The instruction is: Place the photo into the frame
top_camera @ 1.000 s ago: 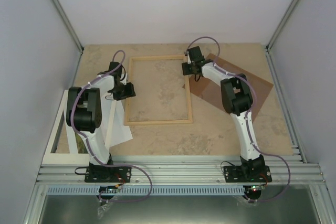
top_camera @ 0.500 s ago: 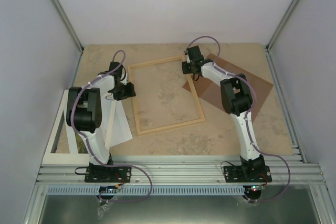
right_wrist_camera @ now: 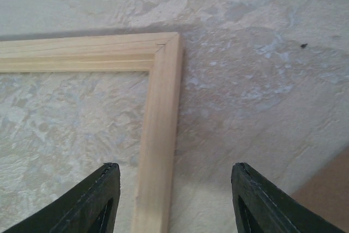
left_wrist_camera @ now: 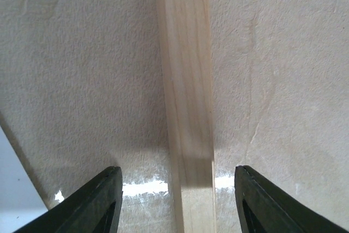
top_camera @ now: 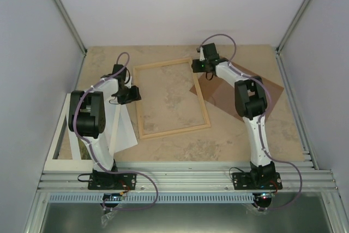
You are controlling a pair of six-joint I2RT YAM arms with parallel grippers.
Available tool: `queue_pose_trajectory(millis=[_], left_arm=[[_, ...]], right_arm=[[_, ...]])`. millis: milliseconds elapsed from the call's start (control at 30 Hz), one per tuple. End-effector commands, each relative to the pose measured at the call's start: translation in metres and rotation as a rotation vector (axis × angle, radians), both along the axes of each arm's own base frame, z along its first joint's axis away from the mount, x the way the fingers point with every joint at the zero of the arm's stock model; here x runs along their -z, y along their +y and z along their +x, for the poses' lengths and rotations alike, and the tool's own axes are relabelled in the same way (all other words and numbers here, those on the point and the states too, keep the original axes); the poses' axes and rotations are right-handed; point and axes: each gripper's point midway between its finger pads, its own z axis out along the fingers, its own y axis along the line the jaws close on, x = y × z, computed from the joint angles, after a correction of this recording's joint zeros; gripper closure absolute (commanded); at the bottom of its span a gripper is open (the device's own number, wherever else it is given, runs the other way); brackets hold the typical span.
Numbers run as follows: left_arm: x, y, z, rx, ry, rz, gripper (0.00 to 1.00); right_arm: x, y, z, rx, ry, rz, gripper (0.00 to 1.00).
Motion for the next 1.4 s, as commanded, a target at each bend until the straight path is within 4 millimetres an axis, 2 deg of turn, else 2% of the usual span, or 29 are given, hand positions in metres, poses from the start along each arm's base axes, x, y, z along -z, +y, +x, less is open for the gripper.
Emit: queue_pose_trajectory(millis=[0,267,367,467,567,667,767,833,900,1067,1167,1267,1367], left_arm=[[0.0,0.003,0.0,-0.001,-0.003,-0.007,0.41],[0.004,0.003,0.002,-0.004,0.002,-0.011,0.4],[0.002,0.002,0.002,0.008,-0.007,-0.012,0.39],[-0.012,0.0,0.01,0.05,-0.067,-0.012,0.36],[-0.035,-0.003,0.022,0.114,-0.148,-0.007,0.32],[-0.068,-0.008,0.037,0.196,-0.252,0.006,0.3],[-0.102,-0.027,0.047,0.305,-0.359,0.024,0.25],[-0.123,-0.05,0.05,0.385,-0.417,0.023,0.22],[-0.141,-0.082,0.051,0.463,-0.465,0.002,0.2],[-0.158,-0.182,0.037,0.636,-0.492,-0.135,0.19],[-0.156,-0.241,0.025,0.712,-0.491,-0.222,0.19],[-0.139,-0.296,0.013,0.773,-0.465,-0.269,0.19],[-0.116,-0.337,0.006,0.811,-0.447,-0.268,0.19]], right_arm=[[-0.01,0.003,0.005,-0.06,-0.024,0.037,0.42],[0.011,0.011,0.002,-0.09,0.016,0.065,0.39],[0.012,0.014,0.001,-0.106,0.017,0.068,0.39],[-0.008,0.014,-0.001,-0.141,-0.014,0.065,0.37],[-0.041,0.011,-0.011,-0.202,-0.049,0.068,0.33],[-0.077,0.005,-0.037,-0.309,-0.067,0.109,0.24],[-0.099,-0.013,-0.07,-0.403,-0.072,0.129,0.15],[-0.109,-0.031,-0.091,-0.432,-0.072,0.138,0.09],[-0.105,-0.06,-0.113,-0.428,-0.043,0.129,0.06],[-0.101,-0.125,-0.163,-0.396,0.014,0.08,0.05],[-0.091,-0.179,-0.19,-0.309,0.067,0.037,0.05],[-0.078,-0.234,-0.221,-0.204,0.122,-0.018,0.05],[-0.067,-0.267,-0.25,-0.127,0.178,-0.054,0.05]])
